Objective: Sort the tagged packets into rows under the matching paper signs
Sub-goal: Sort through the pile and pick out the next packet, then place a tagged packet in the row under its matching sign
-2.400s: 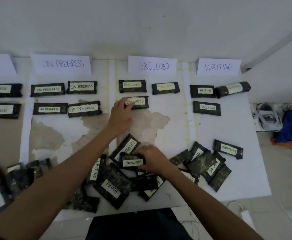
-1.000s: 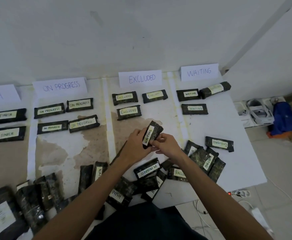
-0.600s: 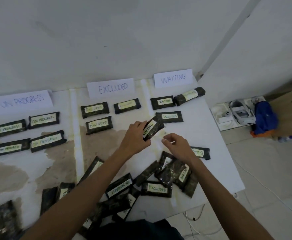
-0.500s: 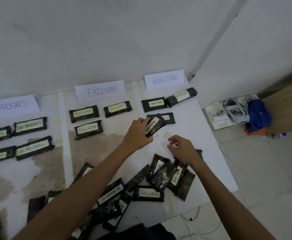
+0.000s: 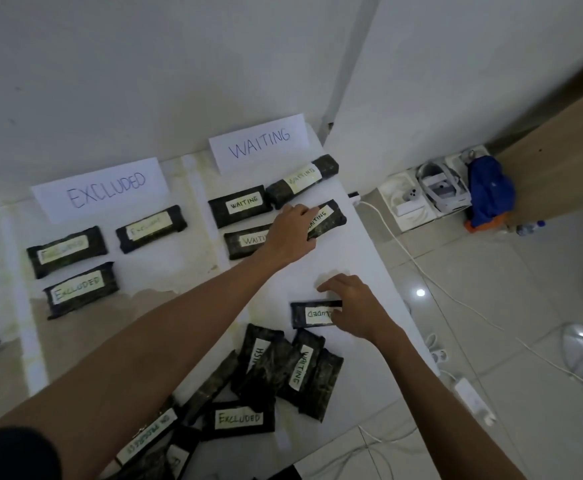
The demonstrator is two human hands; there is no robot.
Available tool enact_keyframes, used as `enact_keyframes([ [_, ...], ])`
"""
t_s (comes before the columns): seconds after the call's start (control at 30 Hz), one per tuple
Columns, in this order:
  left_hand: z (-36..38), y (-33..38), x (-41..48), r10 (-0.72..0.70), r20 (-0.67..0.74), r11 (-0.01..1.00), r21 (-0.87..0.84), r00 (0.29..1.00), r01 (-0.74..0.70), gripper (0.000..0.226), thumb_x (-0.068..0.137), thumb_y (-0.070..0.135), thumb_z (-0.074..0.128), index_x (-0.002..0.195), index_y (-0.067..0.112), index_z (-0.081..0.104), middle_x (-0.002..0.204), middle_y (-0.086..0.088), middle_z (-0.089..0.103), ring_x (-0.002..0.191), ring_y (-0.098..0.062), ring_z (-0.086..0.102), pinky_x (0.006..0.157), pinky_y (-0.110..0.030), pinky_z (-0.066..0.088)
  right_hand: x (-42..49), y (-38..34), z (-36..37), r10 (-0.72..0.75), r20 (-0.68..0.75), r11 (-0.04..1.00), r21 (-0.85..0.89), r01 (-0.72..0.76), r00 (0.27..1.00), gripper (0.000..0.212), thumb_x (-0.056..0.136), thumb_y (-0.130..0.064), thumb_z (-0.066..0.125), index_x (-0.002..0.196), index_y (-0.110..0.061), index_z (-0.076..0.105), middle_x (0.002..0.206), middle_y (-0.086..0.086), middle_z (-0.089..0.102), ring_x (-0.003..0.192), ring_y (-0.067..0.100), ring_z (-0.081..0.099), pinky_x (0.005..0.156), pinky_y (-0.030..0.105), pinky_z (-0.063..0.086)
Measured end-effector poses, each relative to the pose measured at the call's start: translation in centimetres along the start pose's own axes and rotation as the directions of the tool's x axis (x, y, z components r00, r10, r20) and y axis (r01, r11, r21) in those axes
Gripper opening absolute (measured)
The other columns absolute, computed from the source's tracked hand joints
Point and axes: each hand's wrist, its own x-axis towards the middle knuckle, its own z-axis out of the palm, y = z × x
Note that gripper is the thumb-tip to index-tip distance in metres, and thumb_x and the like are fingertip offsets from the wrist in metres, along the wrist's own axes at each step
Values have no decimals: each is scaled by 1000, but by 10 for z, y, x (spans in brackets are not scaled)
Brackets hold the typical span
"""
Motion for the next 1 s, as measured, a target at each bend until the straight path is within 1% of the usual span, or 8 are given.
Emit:
enact_keyframes([
  [0.2, 18, 2, 19, 25, 25, 990, 135, 999, -28, 62, 84, 26, 61, 139, 10, 35, 132, -15, 44, 118, -34, 39, 96, -42, 41, -4, 18, 4, -122, 46, 987, -102, 127, 991, 65, 54, -25, 81, 116, -19, 62, 118, 9, 53, 100, 27, 47, 79, 36, 40],
  [0.37, 19, 4, 16, 48, 18, 986, 160, 999, -50, 62, 84, 27, 61, 139, 11, 37, 139, -14, 38, 124, -32, 36, 98, -42, 37, -6, 16, 9, -187, -12, 968, -174, 182, 982, 50, 58, -19, 80, 106, -17, 65, 100, 7, 59, 82, 28, 54, 63, 31, 38],
  [0.47, 11, 7, -6, 84, -63, 995, 52, 995, -81, 54, 82, 23, 60, 133, 10, 46, 139, -15, 40, 122, -34, 37, 98, -46, 40, -6, 13, 10, -176, -40, 971, -173, 167, 983, 44, 64, -16, 73, 107, -17, 64, 99, 6, 60, 83, 27, 54, 62, 32, 40],
  [0.63, 3, 15, -92, -170, -189, 965, -232, 967, 124, 52, 83, 23, 58, 133, 13, 46, 131, -10, 41, 122, -26, 34, 104, -38, 33, -11, -8, 3, 36, -114, 982, 188, -14, 993, 43, 69, -11, 73, 110, -14, 60, 103, 6, 63, 91, 24, 59, 70, 33, 49],
  [0.77, 5, 22, -168, -534, 54, 685, -558, 844, 469, 58, 87, 25, 60, 139, 17, 35, 129, -4, 42, 114, -16, 44, 99, -30, 41, -16, -54, 8, 212, -75, 791, 598, -126, 974, 41, 72, -12, 77, 105, -18, 55, 96, -9, 61, 83, 4, 59, 60, 11, 46],
  [0.83, 5, 22, -195, -552, 168, 576, -631, 816, 520, 51, 89, 28, 59, 136, 20, 40, 123, -1, 53, 99, -10, 55, 81, -18, 47, -18, -79, 22, 219, -28, 717, 683, -141, 975, 33, 76, -17, 76, 103, -19, 57, 95, -9, 62, 85, 5, 62, 63, 11, 48],
  [0.9, 3, 17, -214, -528, 138, 582, -659, 838, 476, 39, 90, 25, 58, 127, 25, 49, 111, 4, 61, 86, 1, 57, 67, -4, 44, -19, -102, 37, 213, 21, 673, 722, -162, 977, 20, 82, -19, 70, 100, -18, 60, 97, -3, 67, 90, 12, 64, 69, 13, 48],
  [1.0, -5, 2, -231, -532, 75, 614, -652, 843, 445, 41, 87, 24, 61, 126, 29, 50, 106, 6, 63, 87, -2, 60, 66, -4, 45, -21, -128, 53, 214, 86, 631, 748, -205, 973, 15, 88, -19, 63, 101, -13, 59, 103, 3, 69, 93, 14, 65, 74, 20, 53],
])
